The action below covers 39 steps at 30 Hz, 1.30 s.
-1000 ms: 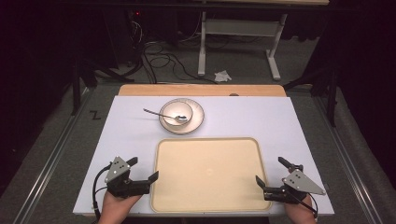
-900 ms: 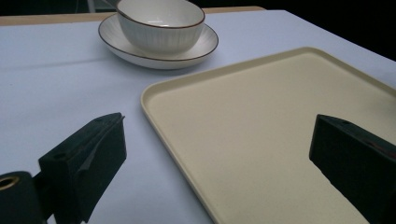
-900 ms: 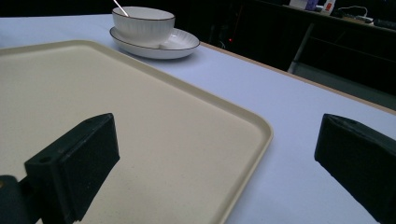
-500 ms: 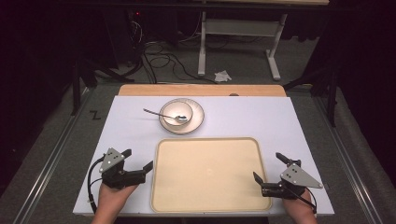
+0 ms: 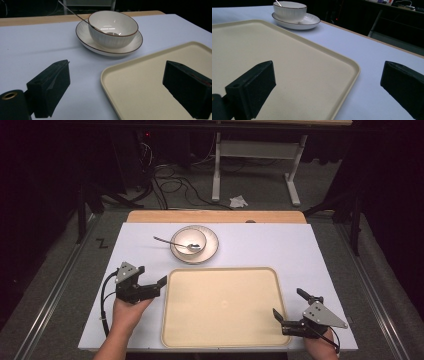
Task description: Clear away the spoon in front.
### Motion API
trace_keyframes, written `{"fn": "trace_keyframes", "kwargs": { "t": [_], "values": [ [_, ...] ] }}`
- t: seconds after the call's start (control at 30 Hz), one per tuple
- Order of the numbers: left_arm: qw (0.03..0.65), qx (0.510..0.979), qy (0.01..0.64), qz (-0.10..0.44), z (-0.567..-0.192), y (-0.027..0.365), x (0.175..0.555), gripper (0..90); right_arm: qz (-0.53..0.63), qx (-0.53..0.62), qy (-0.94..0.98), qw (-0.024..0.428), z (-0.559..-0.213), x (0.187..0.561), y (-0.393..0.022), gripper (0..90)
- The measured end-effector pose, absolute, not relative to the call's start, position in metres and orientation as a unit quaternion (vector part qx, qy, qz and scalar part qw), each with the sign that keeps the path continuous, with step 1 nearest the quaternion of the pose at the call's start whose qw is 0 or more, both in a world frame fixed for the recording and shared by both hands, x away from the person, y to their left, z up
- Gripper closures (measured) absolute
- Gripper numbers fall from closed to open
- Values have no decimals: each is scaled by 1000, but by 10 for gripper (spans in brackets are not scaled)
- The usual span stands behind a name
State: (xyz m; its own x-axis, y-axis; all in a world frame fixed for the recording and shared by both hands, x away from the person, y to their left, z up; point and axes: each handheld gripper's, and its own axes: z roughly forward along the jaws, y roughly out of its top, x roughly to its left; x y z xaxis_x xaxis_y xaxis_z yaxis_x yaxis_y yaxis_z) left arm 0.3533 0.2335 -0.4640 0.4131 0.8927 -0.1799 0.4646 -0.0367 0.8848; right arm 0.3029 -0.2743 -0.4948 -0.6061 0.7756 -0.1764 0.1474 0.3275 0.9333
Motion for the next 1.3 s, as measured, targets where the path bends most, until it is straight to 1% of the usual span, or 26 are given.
{"fn": "trace_keyframes", "kwargs": {
  "t": [0.17,0.5,0.73,1.0,1.07,1.13,1.2,1.23,1.27,1.3],
  "values": [
    [476,681,512,220,-456,231,376,96,493,305,750,317,-497,304,-278,4],
    [468,673,525,229,-446,237,403,126,498,315,744,315,-497,303,-285,4],
    [441,679,535,242,-434,235,432,155,506,318,739,312,-496,302,-285,4],
    [437,671,551,235,-429,233,459,169,507,320,738,309,-497,303,-286,4],
    [437,668,555,234,-429,234,461,193,507,319,739,309,-497,303,-286,4],
    [449,650,576,211,-431,239,467,235,505,321,741,305,-498,304,-285,4],
    [454,645,579,206,-431,241,469,274,503,316,743,308,-498,305,-285,4],
    [453,644,581,205,-431,242,470,274,503,317,743,307,-498,305,-284,4],
    [451,644,583,203,-432,242,470,329,503,314,744,307,-499,305,-283,4],
    [446,642,591,198,-434,244,472,349,503,314,745,307,-499,305,-283,4]
  ]
}}
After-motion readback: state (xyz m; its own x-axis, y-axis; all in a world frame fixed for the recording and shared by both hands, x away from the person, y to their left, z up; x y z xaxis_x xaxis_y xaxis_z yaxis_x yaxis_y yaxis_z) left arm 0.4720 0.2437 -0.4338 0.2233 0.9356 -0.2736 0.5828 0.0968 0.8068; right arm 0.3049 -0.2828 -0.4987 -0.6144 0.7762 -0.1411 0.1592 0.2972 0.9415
